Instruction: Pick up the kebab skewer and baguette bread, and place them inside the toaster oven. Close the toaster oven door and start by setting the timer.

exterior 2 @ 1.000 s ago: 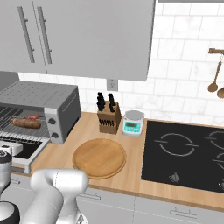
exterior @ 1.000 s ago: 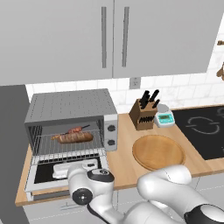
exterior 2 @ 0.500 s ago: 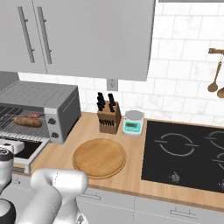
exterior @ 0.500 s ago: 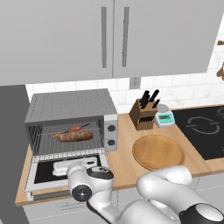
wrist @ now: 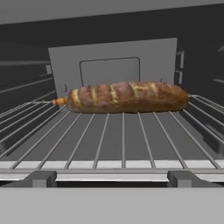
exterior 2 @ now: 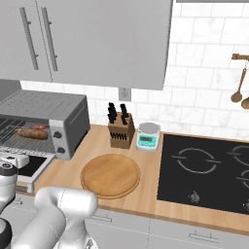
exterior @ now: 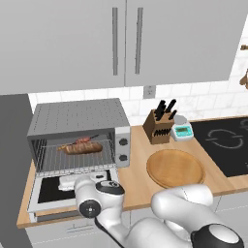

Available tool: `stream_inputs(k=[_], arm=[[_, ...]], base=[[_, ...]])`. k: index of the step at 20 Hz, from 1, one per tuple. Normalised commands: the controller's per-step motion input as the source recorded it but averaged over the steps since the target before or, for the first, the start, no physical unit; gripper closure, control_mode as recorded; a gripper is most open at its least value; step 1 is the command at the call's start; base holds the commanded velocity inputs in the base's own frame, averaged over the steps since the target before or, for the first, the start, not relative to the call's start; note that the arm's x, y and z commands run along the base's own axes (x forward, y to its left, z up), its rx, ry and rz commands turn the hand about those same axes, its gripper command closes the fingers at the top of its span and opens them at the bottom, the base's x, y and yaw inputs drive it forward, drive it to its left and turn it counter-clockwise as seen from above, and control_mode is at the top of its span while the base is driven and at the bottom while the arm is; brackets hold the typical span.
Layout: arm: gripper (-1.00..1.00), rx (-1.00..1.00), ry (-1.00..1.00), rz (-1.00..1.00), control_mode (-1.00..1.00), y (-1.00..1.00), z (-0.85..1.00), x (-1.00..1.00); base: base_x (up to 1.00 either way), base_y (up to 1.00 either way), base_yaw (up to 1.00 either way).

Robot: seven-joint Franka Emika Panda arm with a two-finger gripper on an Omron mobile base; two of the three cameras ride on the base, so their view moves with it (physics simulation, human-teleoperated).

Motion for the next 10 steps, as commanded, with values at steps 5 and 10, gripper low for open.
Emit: stream_inputs(k=[5, 10], arm=[[-1.00, 0.00, 0.00, 0.00, -1.00, 0.00, 0.00, 0.20], [-1.00, 0.00, 0.00, 0.00, -1.00, 0.00, 0.00, 0.19]], base=[[0.00, 0.00, 0.00], [0.00, 0.00, 0.00]])
